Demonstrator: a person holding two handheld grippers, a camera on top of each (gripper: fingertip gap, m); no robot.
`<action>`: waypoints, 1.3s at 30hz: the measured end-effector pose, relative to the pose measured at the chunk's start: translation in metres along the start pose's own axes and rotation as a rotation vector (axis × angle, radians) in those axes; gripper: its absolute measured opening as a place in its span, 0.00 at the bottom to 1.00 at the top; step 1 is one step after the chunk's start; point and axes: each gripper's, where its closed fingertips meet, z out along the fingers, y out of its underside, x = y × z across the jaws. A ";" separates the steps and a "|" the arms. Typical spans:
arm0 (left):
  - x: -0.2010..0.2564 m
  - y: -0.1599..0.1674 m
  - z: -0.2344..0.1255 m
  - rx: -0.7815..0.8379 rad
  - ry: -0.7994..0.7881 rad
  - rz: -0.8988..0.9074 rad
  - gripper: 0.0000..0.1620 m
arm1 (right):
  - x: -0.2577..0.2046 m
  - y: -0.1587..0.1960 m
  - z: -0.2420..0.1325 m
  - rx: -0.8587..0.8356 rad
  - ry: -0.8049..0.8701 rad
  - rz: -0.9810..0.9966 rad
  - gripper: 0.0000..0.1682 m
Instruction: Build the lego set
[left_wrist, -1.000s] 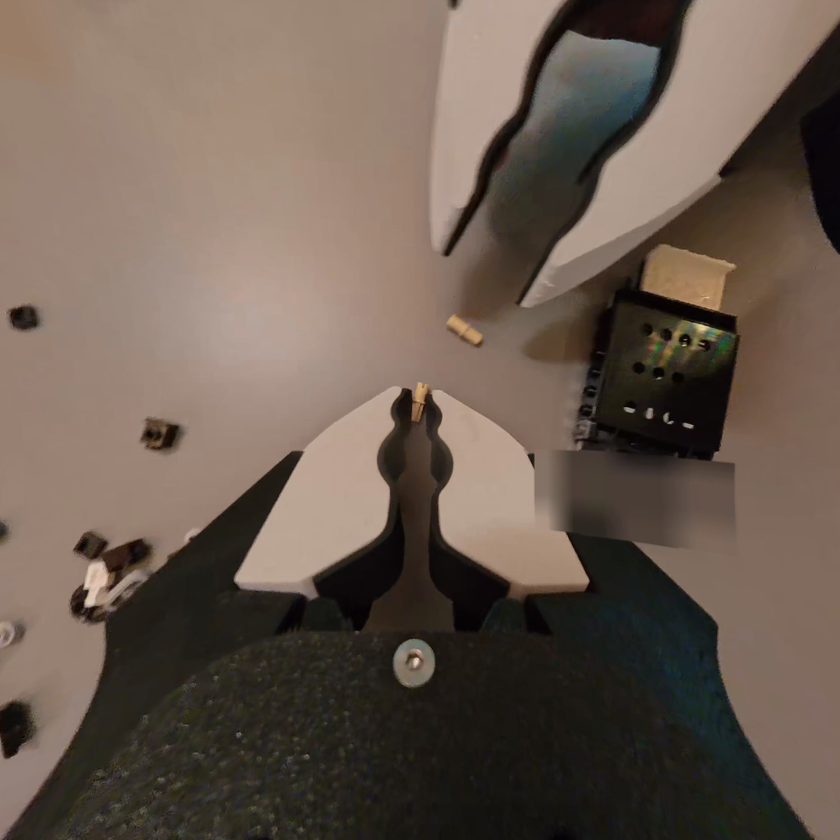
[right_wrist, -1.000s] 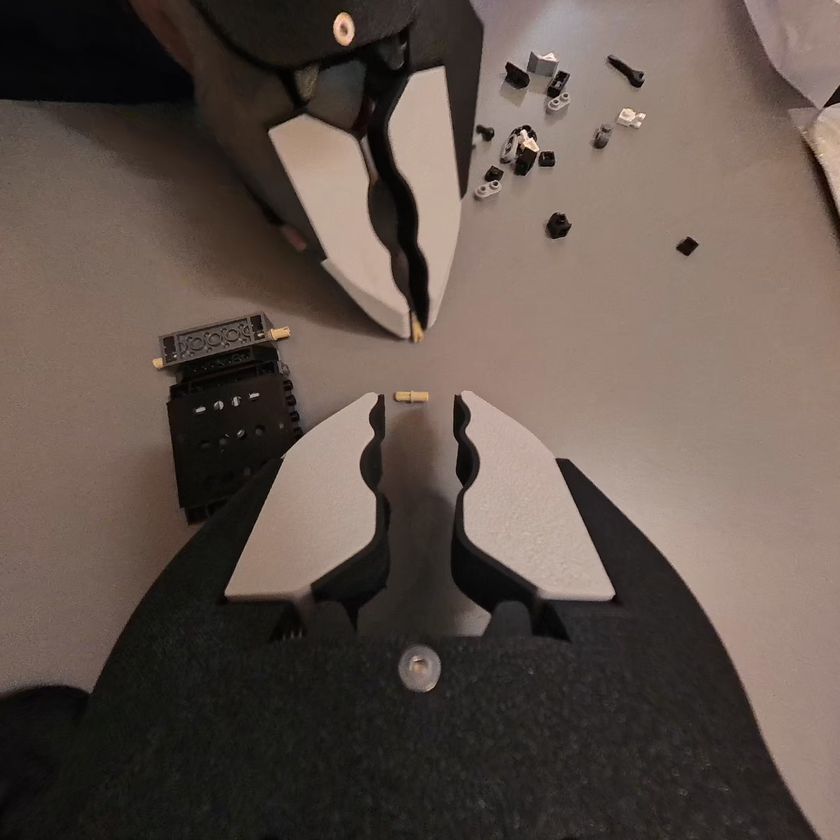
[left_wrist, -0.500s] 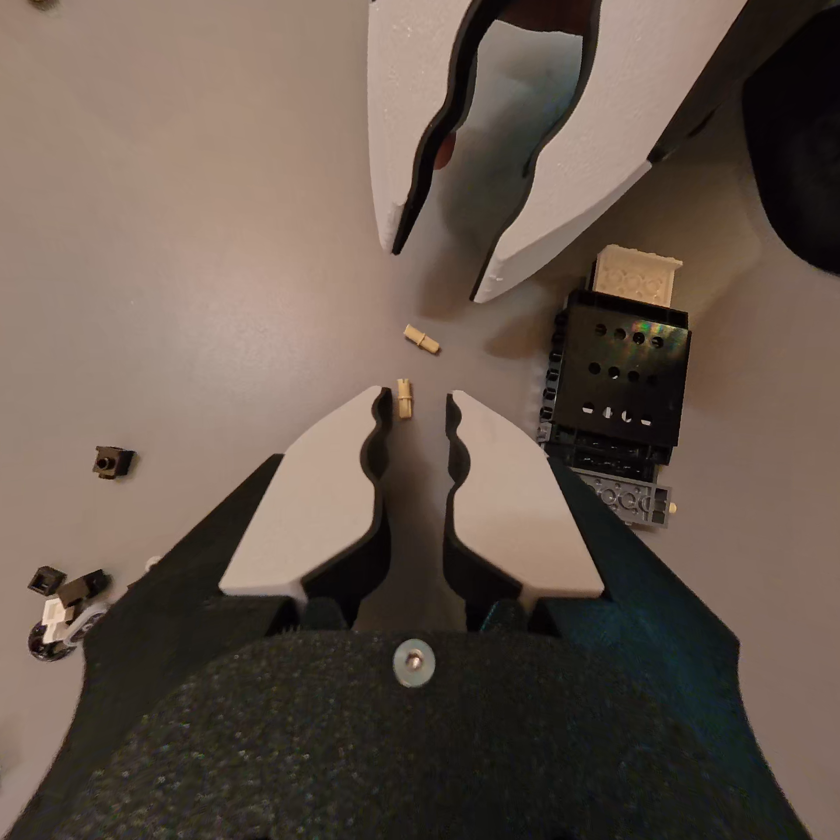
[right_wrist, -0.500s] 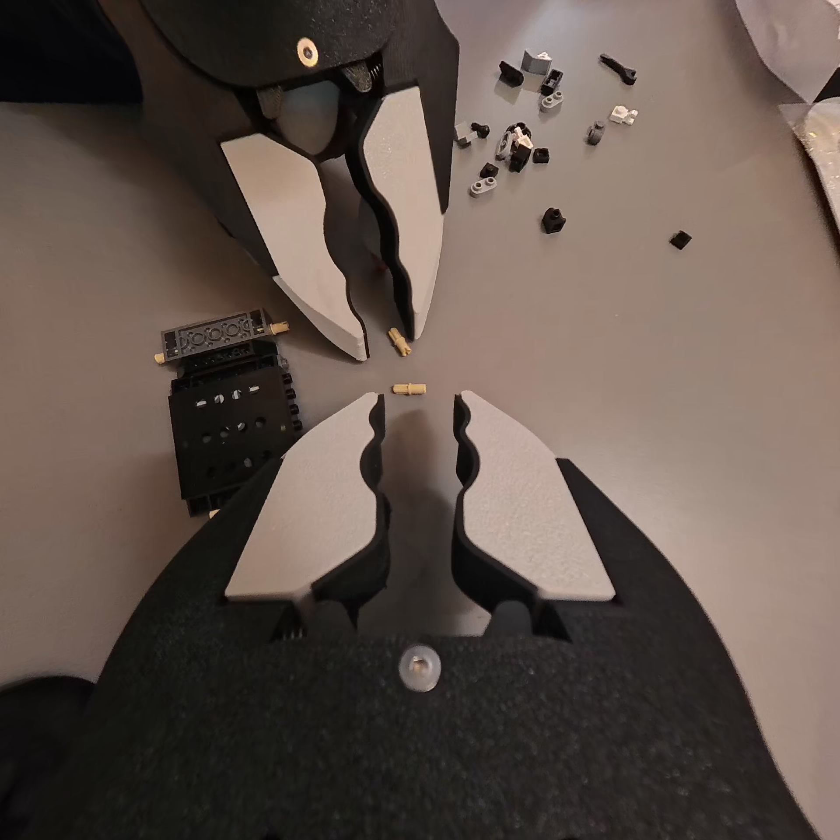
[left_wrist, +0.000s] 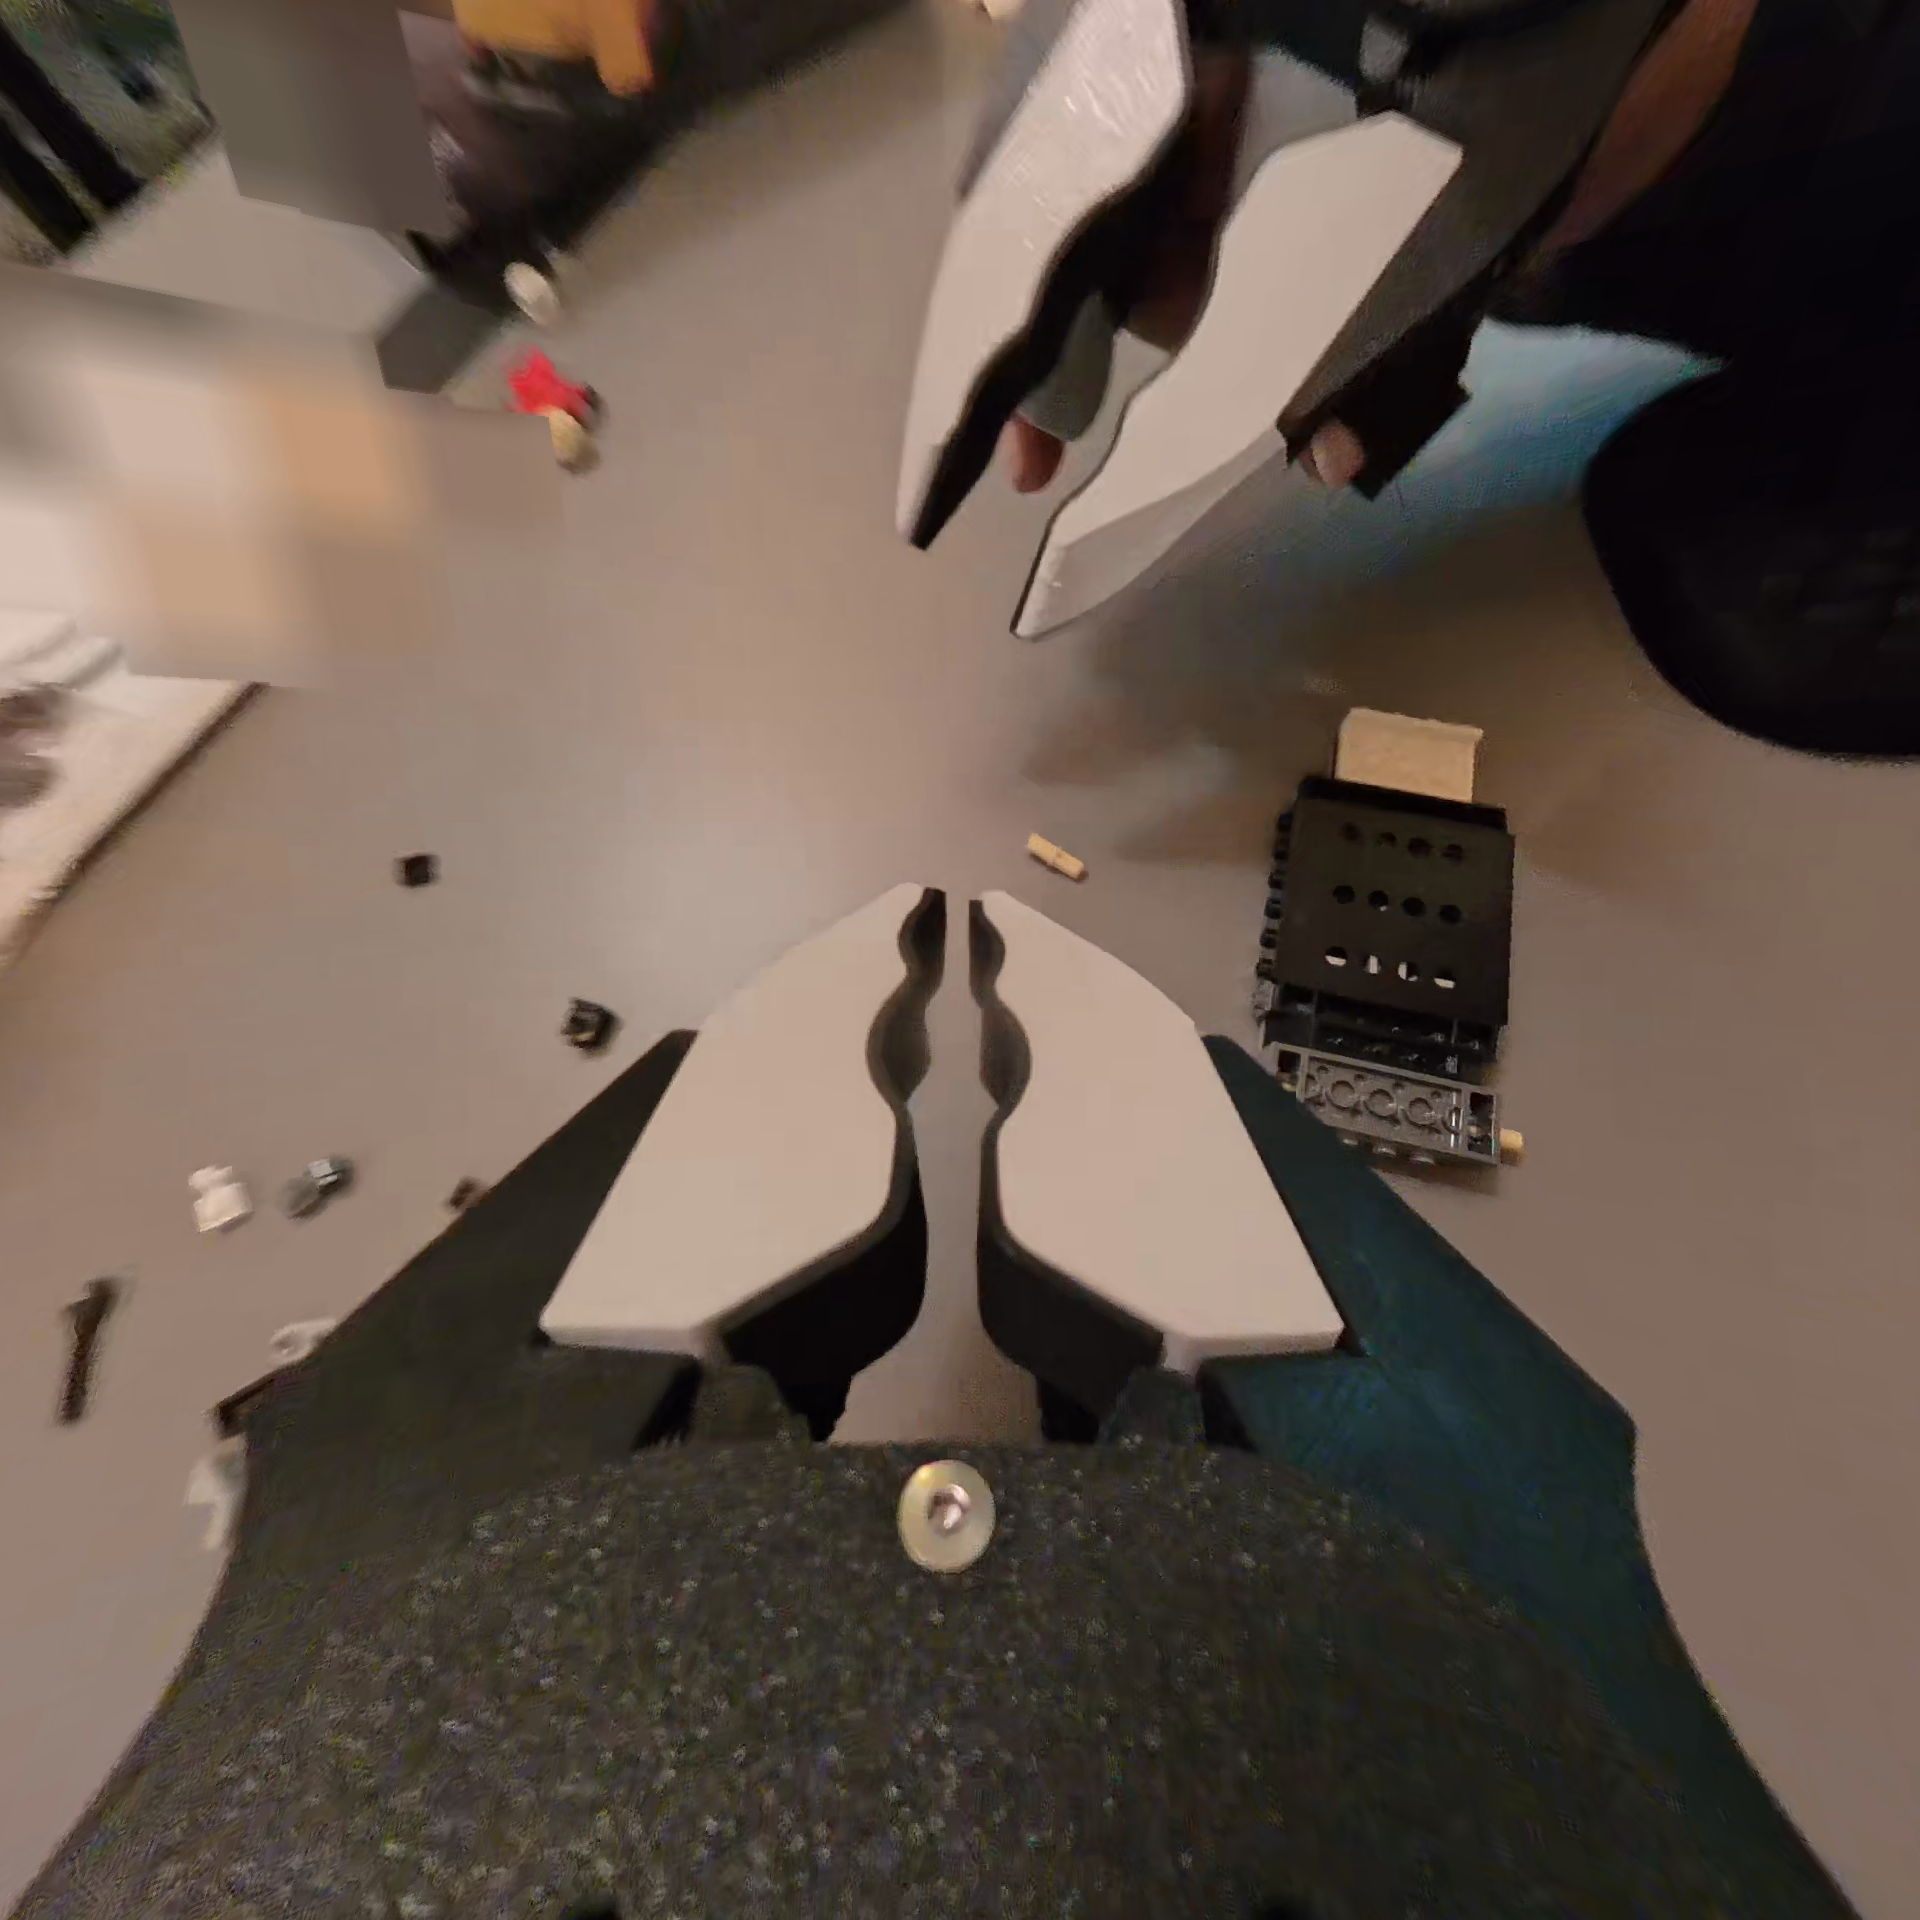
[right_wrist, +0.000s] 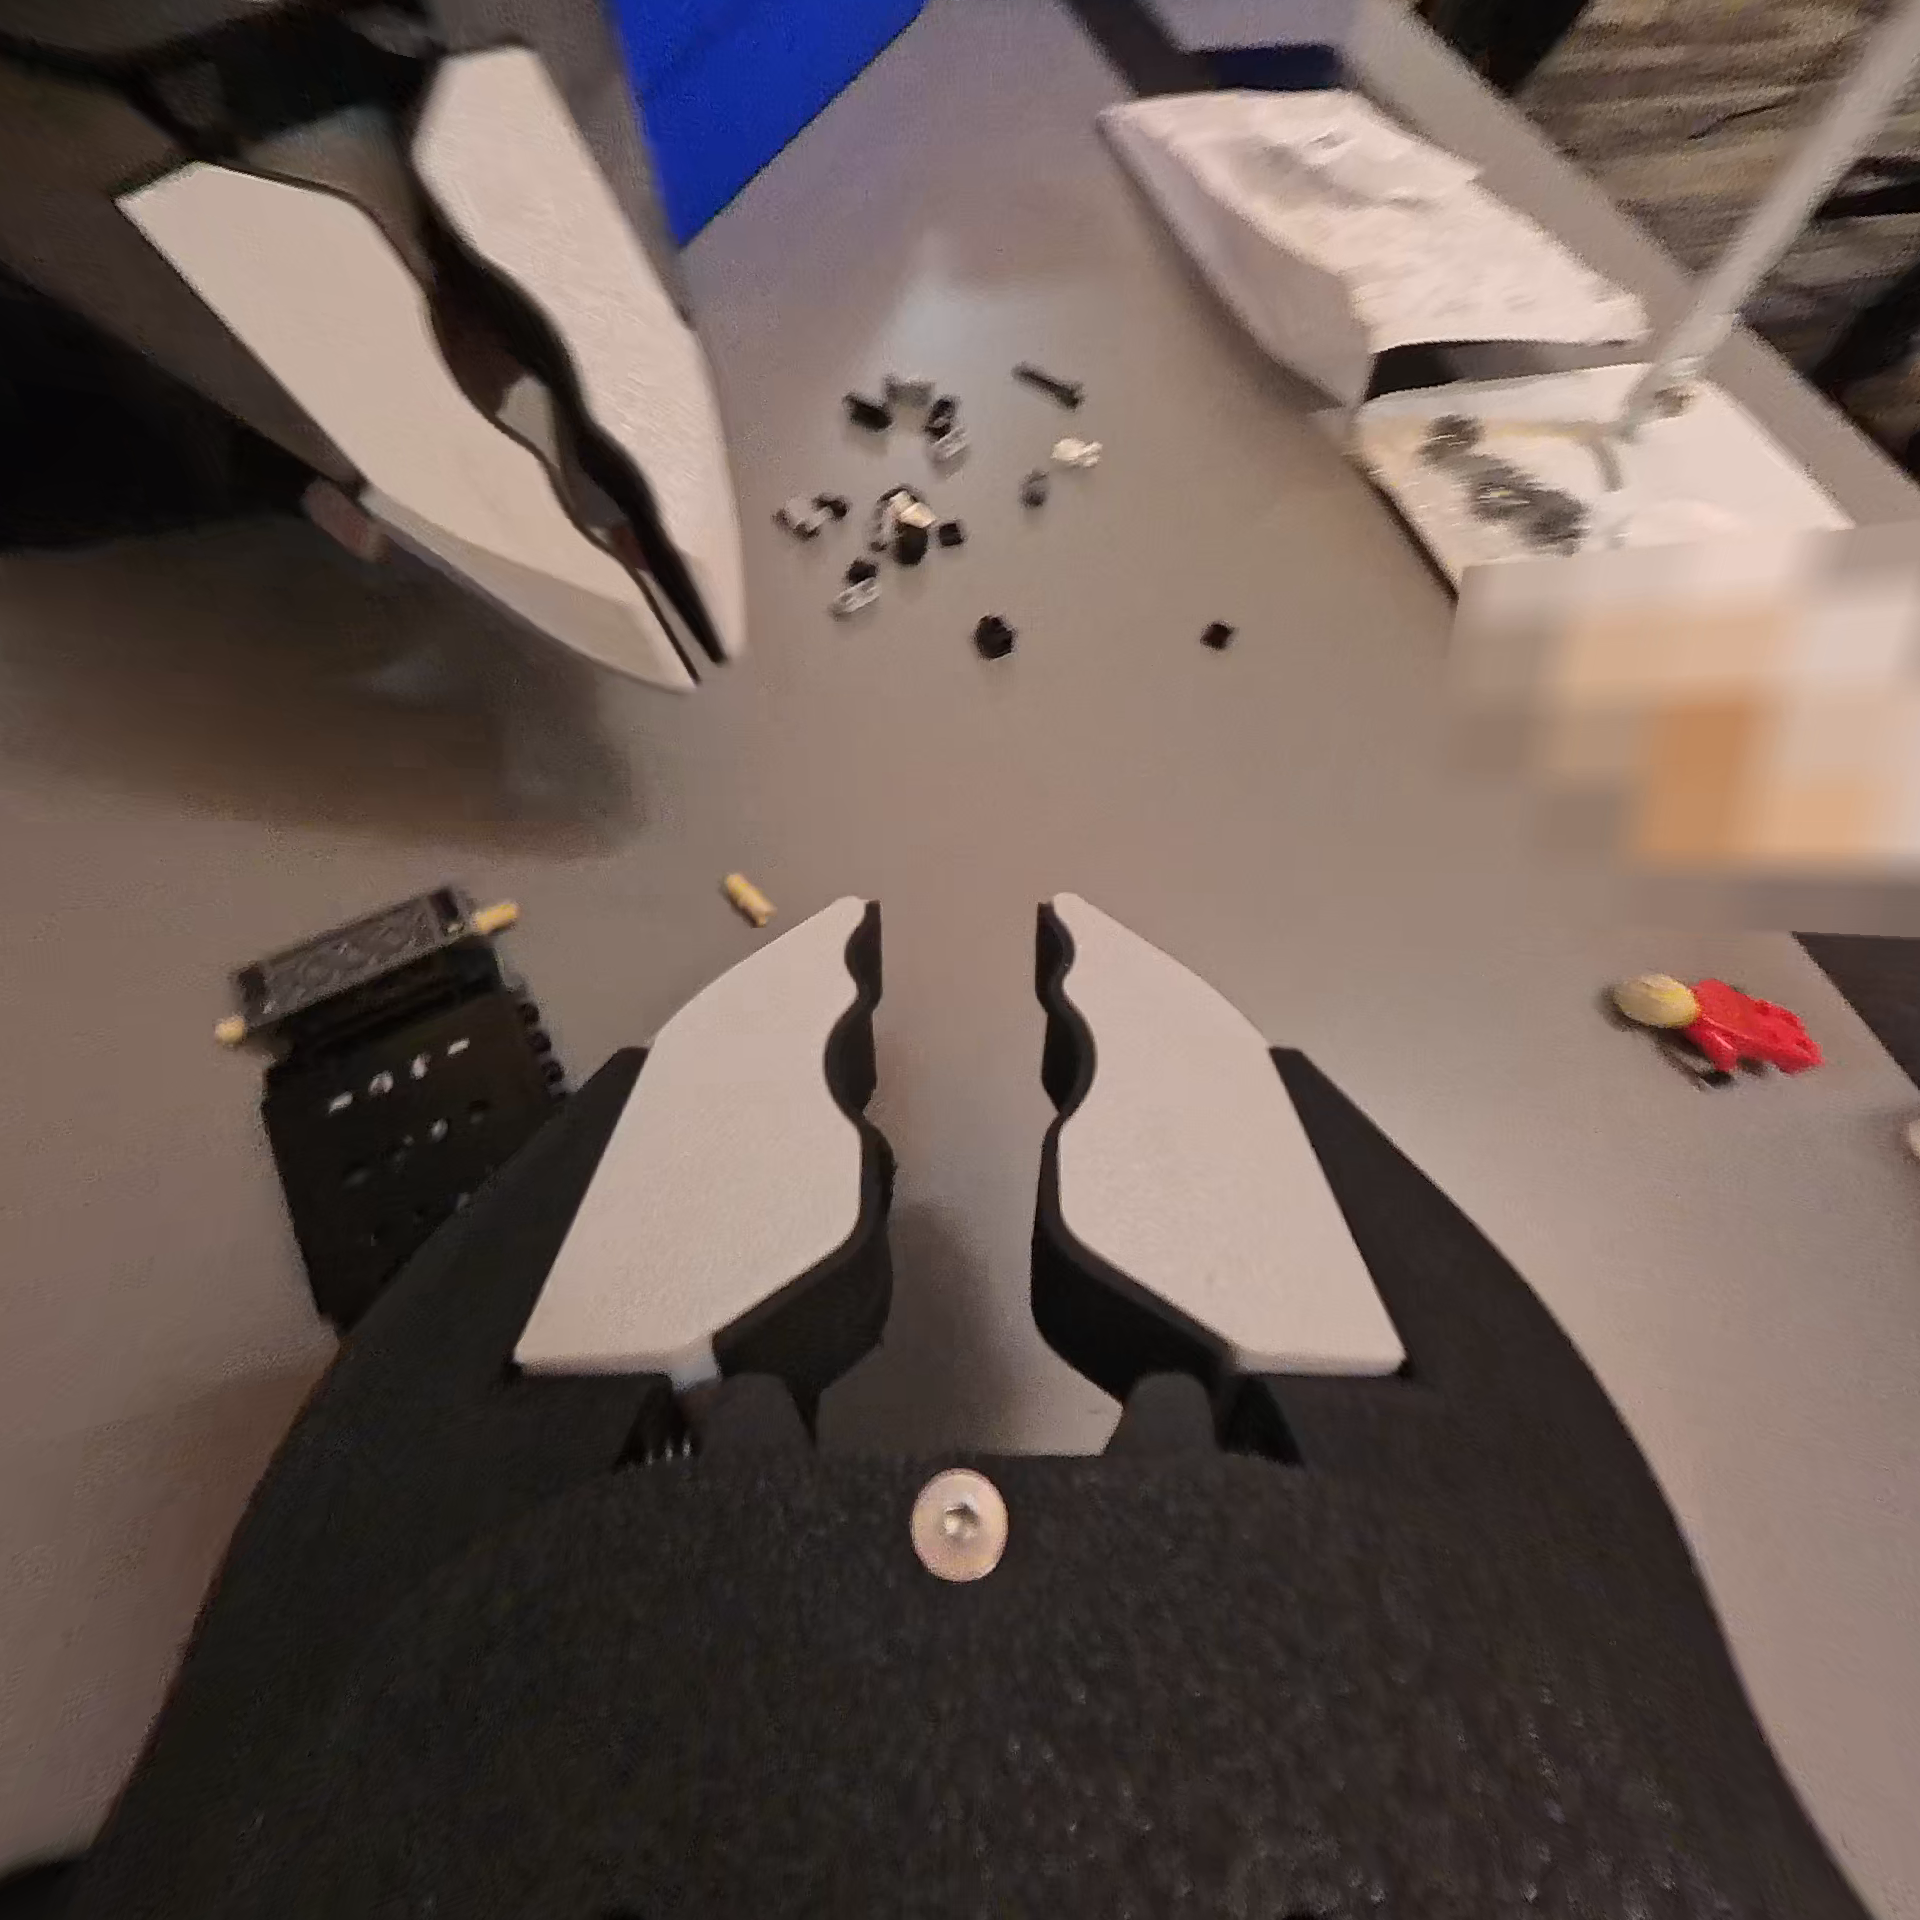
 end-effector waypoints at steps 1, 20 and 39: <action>-0.005 -0.005 -0.010 0.041 -0.028 -0.005 0.00 | 0.005 -0.001 -0.004 0.017 0.051 0.022 0.16; -0.256 0.169 -0.267 -0.487 -0.540 -0.409 0.12 | 0.015 0.008 -0.063 0.205 0.453 0.293 0.00; -0.297 0.204 -0.244 -0.528 -0.315 -0.342 0.06 | 0.008 0.023 -0.051 0.153 0.368 0.298 0.00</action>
